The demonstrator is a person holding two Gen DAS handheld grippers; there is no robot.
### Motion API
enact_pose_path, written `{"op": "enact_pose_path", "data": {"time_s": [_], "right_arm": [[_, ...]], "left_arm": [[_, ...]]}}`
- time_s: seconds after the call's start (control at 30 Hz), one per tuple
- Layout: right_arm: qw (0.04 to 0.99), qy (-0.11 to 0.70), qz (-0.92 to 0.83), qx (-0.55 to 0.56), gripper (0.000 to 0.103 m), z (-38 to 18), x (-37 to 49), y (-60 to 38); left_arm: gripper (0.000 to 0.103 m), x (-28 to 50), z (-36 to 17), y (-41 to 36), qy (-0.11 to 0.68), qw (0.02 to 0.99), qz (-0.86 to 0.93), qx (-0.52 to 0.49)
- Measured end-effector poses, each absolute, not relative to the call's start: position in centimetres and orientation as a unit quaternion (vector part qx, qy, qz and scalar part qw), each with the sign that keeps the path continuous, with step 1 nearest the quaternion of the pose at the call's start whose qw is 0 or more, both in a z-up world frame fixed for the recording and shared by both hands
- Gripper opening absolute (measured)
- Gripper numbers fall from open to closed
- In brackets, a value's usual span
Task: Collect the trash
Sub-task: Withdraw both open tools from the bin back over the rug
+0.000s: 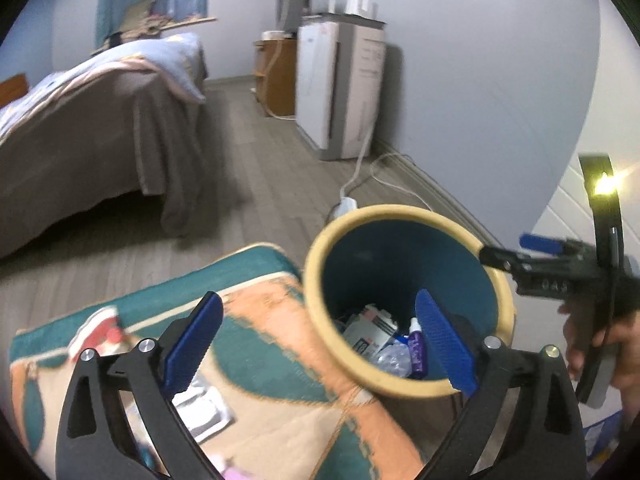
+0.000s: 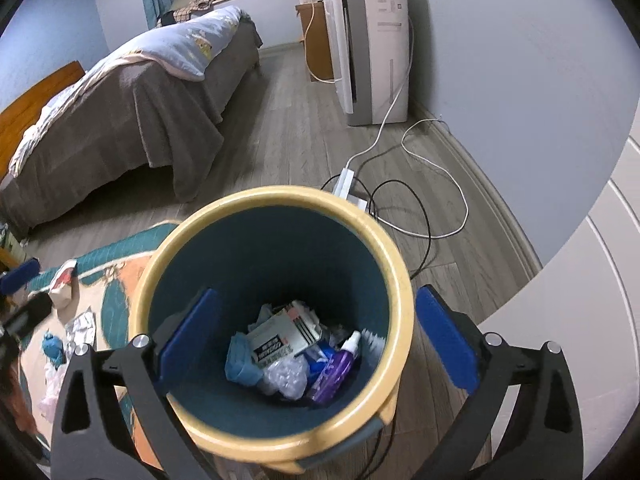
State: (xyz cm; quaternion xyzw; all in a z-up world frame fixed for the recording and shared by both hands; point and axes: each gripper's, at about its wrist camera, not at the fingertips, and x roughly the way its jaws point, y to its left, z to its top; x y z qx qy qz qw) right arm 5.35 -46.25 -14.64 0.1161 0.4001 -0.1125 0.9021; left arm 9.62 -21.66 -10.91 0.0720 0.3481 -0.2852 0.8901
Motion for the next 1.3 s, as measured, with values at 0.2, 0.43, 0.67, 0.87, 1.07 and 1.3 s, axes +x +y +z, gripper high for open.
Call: {"op": "enact_pose_path", "data": {"time_s": [0.2, 0.43, 0.67, 0.87, 1.07, 1.3], "right_arm": [[0.907, 0.401, -0.092, 0.096, 0.097, -13.5, 4.0, -42.5], [0.910, 0.403, -0.046, 0.080, 0.097, -12.5, 3.2, -36.1], [0.910, 0.413, -0.009, 0.039, 0.097, -13.1, 3.4, -28.6], [0.901, 0.432, 0.026, 0.021, 0.097, -14.7, 3.9, -23.3], [0.887, 0.458, 0.053, -0.006, 0.097, -16.9, 4.7, -18.6], [0.870, 0.488, 0.061, -0.014, 0.097, -19.3, 5.0, -16.3]], "left_arm": [[0.097, 8.1, -8.5, -16.7, 0.328, 0.913, -0.229, 0.077], [0.098, 6.0, -6.9, -9.7, 0.323, 0.929, -0.175, 0.049], [0.098, 4.3, -9.2, -1.4, 0.359, 0.928, -0.094, 0.001], [0.098, 3.1, -12.5, 2.7, 0.394, 0.917, -0.054, 0.007], [0.098, 2.2, -14.6, 3.9, 0.412, 0.910, -0.050, 0.022], [0.098, 1.7, -15.2, 3.2, 0.402, 0.910, -0.073, 0.063]]}}
